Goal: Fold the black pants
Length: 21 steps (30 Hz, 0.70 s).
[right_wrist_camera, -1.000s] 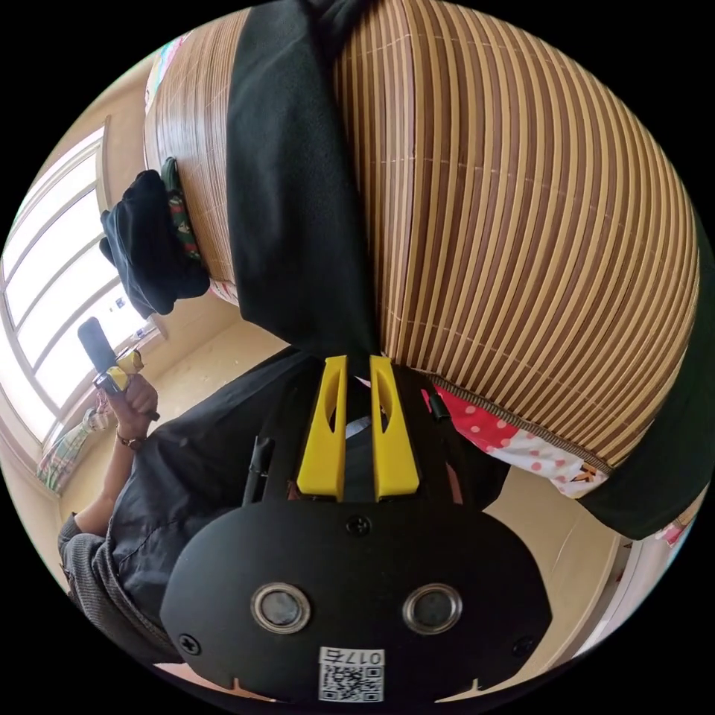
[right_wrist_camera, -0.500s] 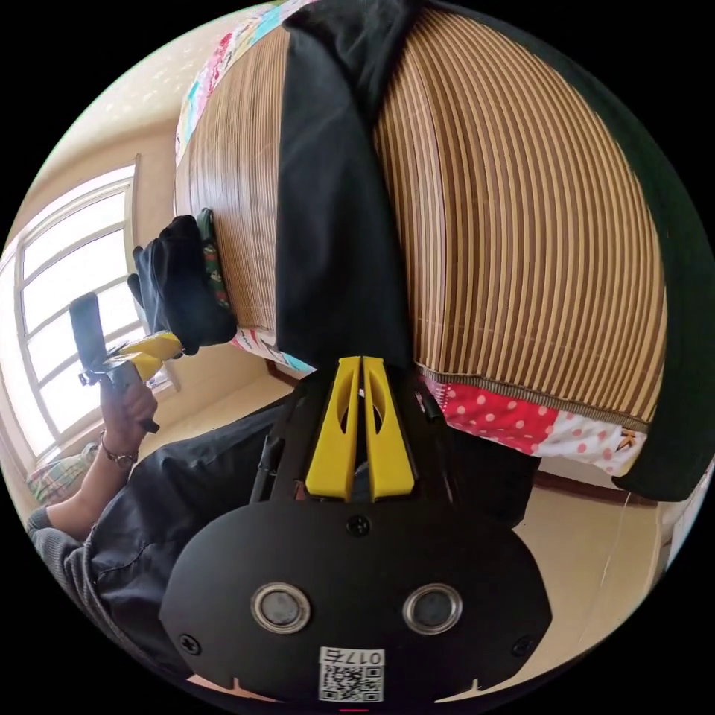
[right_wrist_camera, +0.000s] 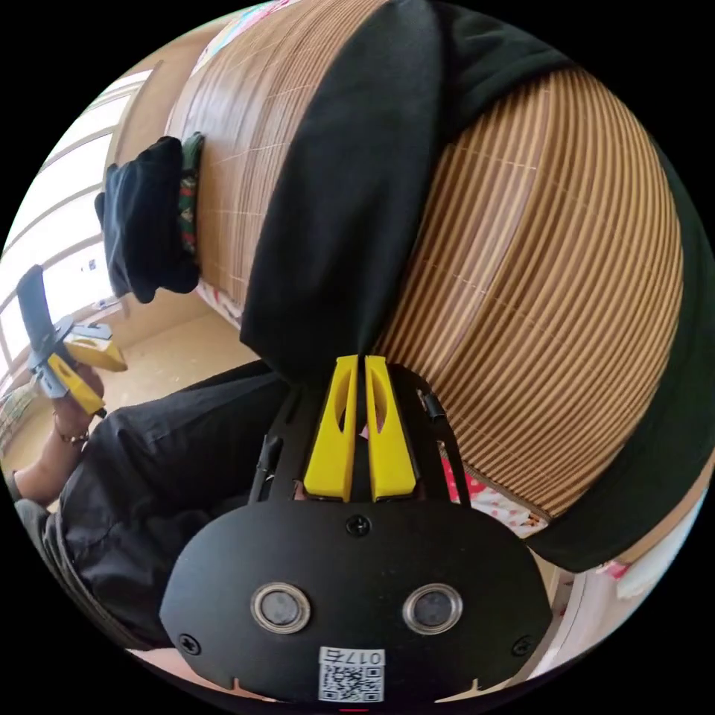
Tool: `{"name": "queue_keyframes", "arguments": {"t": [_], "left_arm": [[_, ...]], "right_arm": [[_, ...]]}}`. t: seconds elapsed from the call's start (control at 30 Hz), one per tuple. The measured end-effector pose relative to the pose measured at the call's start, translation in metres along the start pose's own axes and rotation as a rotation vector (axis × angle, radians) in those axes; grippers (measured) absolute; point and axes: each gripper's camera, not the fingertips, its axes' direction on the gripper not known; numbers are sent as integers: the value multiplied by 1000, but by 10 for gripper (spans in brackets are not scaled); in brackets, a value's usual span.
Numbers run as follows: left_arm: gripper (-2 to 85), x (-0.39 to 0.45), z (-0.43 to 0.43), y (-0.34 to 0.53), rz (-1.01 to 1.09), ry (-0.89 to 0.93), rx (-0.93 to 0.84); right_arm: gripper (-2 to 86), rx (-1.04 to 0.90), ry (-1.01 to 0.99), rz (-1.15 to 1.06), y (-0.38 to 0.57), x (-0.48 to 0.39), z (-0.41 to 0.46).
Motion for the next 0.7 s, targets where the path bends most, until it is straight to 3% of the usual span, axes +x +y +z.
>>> {"name": "queue_keyframes", "arguments": {"t": [0.07, 0.17, 0.37, 0.53, 0.7], "left_arm": [[91, -4, -6, -6, -12, 32, 25], [94, -15, -29, -9, -28, 60, 117], [111, -67, -113, -2, -128, 56, 381], [112, -113, -159, -9, -233, 91, 517], [111, -137, -129, -68, -241, -102, 320]], "right_arm": [[25, 111, -228, -82, 12, -3, -24], [18, 279, -397, -261, 29, -35, -67], [13, 253, -393, -449, -18, -112, -83], [9, 80, -487, -379, -97, -134, -29], [13, 66, -286, -76, -106, -112, -10]]}}
